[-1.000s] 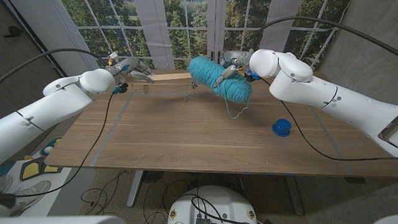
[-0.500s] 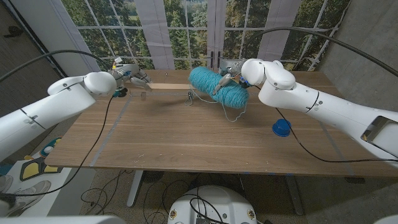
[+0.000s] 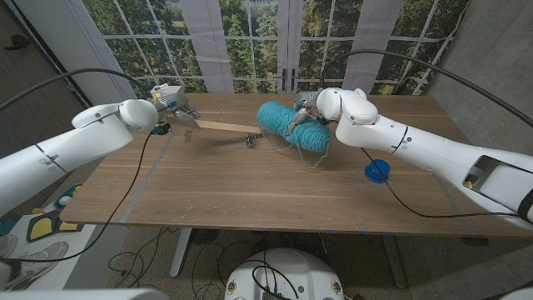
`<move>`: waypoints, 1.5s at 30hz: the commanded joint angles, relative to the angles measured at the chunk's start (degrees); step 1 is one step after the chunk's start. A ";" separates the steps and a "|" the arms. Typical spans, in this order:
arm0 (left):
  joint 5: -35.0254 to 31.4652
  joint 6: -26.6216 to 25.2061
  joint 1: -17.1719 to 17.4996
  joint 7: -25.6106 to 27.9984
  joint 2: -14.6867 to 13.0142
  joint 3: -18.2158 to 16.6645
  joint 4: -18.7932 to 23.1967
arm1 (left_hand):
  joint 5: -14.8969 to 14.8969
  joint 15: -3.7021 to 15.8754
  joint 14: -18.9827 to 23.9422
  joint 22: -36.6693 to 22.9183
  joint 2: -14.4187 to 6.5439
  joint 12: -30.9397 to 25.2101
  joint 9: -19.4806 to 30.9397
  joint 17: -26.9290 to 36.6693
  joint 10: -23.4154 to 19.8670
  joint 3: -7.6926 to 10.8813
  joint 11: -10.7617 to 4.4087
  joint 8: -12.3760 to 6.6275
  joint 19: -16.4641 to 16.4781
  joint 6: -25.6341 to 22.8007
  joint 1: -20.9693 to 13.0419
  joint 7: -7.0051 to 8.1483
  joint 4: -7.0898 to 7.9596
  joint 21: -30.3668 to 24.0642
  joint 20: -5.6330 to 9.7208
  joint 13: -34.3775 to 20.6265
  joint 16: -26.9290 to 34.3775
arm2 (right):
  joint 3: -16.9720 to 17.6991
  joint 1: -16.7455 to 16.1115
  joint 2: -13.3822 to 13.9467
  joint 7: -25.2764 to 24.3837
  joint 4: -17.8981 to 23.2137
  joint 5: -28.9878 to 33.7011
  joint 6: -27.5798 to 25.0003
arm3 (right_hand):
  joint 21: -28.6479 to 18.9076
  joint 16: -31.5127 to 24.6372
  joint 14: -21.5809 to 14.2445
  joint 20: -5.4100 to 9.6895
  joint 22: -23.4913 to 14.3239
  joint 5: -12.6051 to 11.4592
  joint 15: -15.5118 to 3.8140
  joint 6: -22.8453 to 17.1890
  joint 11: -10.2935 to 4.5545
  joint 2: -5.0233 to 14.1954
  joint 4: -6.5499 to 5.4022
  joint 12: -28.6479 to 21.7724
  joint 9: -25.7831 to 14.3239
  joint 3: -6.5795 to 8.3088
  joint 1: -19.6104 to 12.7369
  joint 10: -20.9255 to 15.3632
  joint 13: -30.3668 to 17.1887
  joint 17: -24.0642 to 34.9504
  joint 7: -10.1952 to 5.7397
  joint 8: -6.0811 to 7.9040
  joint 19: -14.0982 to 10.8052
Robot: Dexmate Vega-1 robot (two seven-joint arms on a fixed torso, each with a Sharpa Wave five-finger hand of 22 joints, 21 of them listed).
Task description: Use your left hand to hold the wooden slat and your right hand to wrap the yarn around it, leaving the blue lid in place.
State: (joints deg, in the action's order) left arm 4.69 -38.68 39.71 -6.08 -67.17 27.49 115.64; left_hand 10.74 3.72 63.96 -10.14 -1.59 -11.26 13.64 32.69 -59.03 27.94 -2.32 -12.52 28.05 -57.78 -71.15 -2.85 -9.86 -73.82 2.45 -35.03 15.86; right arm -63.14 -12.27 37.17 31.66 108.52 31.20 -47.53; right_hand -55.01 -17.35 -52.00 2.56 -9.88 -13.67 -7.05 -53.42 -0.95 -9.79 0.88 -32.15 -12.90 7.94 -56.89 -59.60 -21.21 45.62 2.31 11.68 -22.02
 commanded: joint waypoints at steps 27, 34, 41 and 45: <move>-19.01 -5.65 -8.04 -14.40 1.12 10.28 -0.44 | 2.58 -0.93 -30.76 0.41 1.65 1.05 2.99 -11.04 29.38 -8.56 2.44 2.62 -14.41 26.52 6.49 2.97 6.07 13.18 -9.59 8.49 -5.30 | -9.07 6.69 -6.02 9.74 -13.56 6.27 -6.75 | 7.82 6.89 27.64 -1.17 -0.16 -2.19 0.01 27.85 -2.87 11.94 -3.63 18.29 0.88 -6.26 -6.89 34.89 3.33 -10.42 -9.47 -1.67 7.87; -17.18 -3.46 -5.24 -12.13 0.38 6.96 0.01 | 4.11 -5.12 -38.41 0.28 2.65 0.89 0.92 -12.56 37.04 -11.61 3.90 2.52 -19.37 34.65 10.00 2.93 7.85 17.73 -11.97 10.52 -5.21 | -7.79 6.18 -4.79 8.55 -11.28 5.00 -8.28 | 11.13 6.56 35.24 -0.93 -0.21 -4.25 0.65 38.30 -3.41 8.37 -5.29 21.51 0.99 -11.12 -2.62 44.31 3.43 -12.81 -9.25 -1.61 11.09; -12.80 -0.36 1.62 -3.30 -0.48 0.50 0.65 | 4.64 -6.05 -40.69 0.23 2.09 0.62 0.13 -13.05 39.29 -12.83 4.39 2.42 -20.76 37.61 12.10 2.82 9.26 19.37 -11.72 11.32 -4.88 | -6.83 5.58 -3.69 6.98 -8.03 3.84 -10.97 | 14.07 6.33 40.32 -3.42 -0.21 -6.22 3.78 44.23 0.03 4.93 -7.44 21.82 1.05 -16.40 3.02 51.00 4.02 -14.62 -8.52 -1.36 13.25; -9.66 3.66 6.66 2.62 -1.32 -3.94 0.79 | 4.67 -6.02 -40.86 0.22 1.83 0.49 -0.05 -13.14 39.47 -13.10 4.41 2.37 -21.01 38.07 12.70 3.02 9.67 19.71 -11.86 11.51 -4.72 | -2.96 2.47 -2.32 2.00 -4.50 1.37 -10.65 | 14.73 6.15 41.09 -4.76 -0.21 -6.72 4.79 45.97 0.66 4.84 -8.03 21.55 1.09 -17.42 4.43 51.80 4.22 -15.04 -8.27 -1.42 13.50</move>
State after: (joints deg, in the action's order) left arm -10.74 -41.18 36.79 -14.83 -67.07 32.39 115.82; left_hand 15.08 -2.25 23.35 -9.75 0.31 -10.44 13.56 19.43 -19.81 15.07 2.04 -9.92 7.54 -20.10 -59.14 0.15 -0.35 -54.37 -9.40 -23.55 10.82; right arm -70.64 -6.32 32.67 39.68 98.37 36.01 -56.47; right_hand -40.60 -10.64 -11.43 -1.28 -10.02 -19.95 -2.36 -7.95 -0.50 -4.98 -6.98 -10.35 -11.71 -8.78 -53.21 -8.14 -17.01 30.59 -6.19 10.16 -8.17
